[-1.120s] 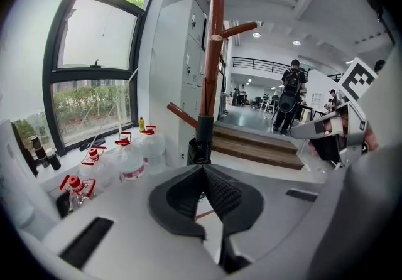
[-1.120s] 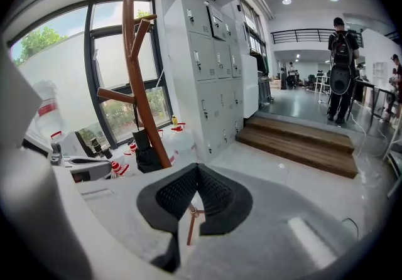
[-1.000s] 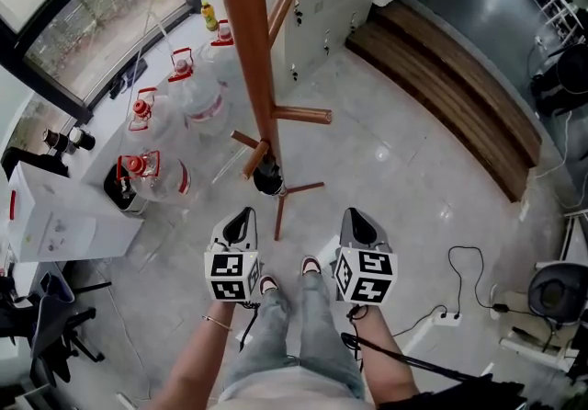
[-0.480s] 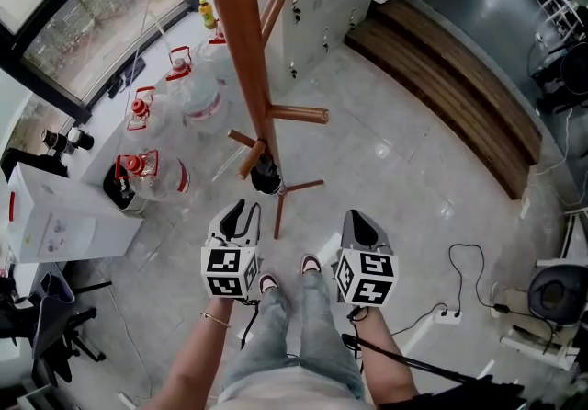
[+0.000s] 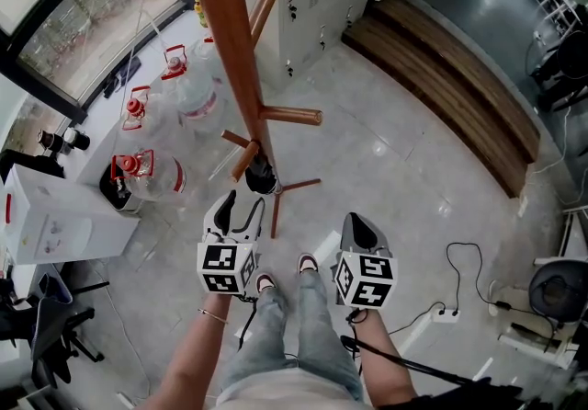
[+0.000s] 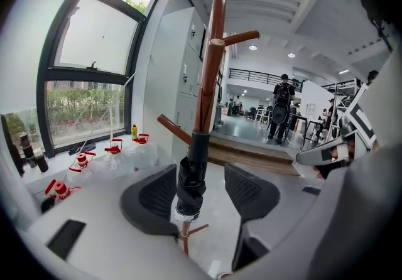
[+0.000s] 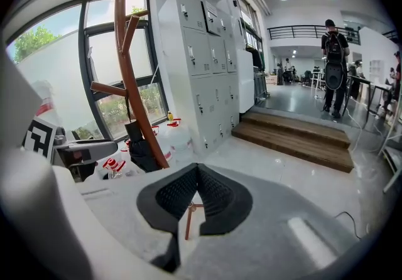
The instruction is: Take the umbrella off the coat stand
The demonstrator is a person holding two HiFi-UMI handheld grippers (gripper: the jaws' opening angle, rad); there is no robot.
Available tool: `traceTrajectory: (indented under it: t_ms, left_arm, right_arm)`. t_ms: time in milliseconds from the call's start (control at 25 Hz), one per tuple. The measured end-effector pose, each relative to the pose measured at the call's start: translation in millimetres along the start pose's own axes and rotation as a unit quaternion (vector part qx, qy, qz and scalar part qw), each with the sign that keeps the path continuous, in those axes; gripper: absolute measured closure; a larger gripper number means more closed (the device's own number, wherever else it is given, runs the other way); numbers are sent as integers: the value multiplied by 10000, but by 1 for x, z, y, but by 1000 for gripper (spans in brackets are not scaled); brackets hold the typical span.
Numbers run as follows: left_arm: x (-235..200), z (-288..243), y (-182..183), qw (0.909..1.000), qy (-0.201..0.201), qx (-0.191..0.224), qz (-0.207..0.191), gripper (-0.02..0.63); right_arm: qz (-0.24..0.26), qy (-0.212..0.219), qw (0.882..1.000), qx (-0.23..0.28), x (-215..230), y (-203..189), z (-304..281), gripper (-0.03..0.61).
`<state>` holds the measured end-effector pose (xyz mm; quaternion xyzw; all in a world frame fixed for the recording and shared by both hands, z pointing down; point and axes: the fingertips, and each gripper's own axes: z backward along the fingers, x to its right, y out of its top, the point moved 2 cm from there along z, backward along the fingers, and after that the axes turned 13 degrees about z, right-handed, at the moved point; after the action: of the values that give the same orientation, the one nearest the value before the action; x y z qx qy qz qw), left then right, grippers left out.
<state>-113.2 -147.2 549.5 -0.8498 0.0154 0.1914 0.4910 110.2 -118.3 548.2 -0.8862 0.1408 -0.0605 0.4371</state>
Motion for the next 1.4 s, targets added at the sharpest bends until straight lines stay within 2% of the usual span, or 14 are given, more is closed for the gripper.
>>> traceTrajectory:
  t_ms: [1400]
  left_arm:
    - [5, -62, 31, 9985, 233, 494, -37, 379]
  right_arm:
    - [-388, -315, 9982, -329, 48, -45, 2, 574]
